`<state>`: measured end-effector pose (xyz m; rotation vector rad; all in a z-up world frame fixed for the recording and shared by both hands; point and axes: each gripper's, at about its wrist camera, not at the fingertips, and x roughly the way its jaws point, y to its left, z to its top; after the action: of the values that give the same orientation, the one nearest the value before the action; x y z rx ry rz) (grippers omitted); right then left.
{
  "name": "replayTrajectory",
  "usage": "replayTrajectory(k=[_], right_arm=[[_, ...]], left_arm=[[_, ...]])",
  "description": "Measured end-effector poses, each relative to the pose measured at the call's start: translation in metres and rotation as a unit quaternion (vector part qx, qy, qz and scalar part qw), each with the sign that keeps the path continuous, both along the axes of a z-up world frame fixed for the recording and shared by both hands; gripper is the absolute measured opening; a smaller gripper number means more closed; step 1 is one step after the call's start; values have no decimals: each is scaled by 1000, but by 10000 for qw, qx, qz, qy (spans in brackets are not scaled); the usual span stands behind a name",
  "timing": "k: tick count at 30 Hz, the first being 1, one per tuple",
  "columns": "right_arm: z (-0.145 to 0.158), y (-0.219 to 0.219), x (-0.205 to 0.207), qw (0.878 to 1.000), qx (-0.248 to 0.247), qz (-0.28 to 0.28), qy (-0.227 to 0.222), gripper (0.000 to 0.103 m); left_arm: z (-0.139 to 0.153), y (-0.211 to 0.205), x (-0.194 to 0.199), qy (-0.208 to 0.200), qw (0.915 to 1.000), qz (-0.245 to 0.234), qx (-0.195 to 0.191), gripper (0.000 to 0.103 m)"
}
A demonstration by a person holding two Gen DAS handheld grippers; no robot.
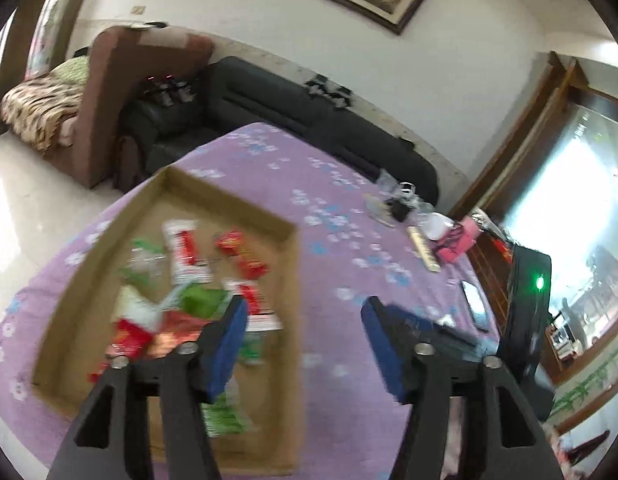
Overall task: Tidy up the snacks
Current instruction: 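Grasp the clear biscuit pack with the left gripper while the right grasps the red foil bag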
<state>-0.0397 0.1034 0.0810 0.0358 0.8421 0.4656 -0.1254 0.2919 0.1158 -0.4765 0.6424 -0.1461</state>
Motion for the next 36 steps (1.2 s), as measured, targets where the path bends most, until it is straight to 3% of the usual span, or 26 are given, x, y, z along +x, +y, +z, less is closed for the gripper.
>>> replayTrajectory(k=[2, 4, 11, 15, 19, 24, 28, 33, 36], right_arm=[[2, -27, -6, 9997, 179, -171, -77, 36], [3, -57, -13, 9985, 209, -460, -220, 36], [12, -187, -42, 9853, 623, -1535, -407, 36], [15, -263, -49, 9731, 665, -2156, -461, 36], [4, -302, -35, 9672, 774, -2401, -306, 36], [-25, -297, 11, 9722, 896, -2155, 188, 36], [-52, -275, 37, 9791, 674, -1845, 531, 35], [-74, -251, 46, 9860, 351, -1520, 580, 35], [-74, -246, 41, 9886, 116, -1429, 452, 30]], left_arm=[[6, -23, 0, -141, 9995, -235, -159, 90], [3, -45, 1, -180, 9987, -393, -256, 99], [-56, -125, 16, 634, 9906, -1092, -522, 101], [-73, -147, 22, 852, 9891, -1181, -238, 101], [-69, -161, 24, 792, 9892, -1190, 338, 101], [-74, -175, 40, 892, 9853, -1298, 659, 101], [-86, -186, 51, 1096, 9814, -1361, 799, 101], [-101, -198, 61, 1408, 9758, -1389, 933, 101], [-101, -205, 61, 1466, 9732, -1418, 1064, 102]])
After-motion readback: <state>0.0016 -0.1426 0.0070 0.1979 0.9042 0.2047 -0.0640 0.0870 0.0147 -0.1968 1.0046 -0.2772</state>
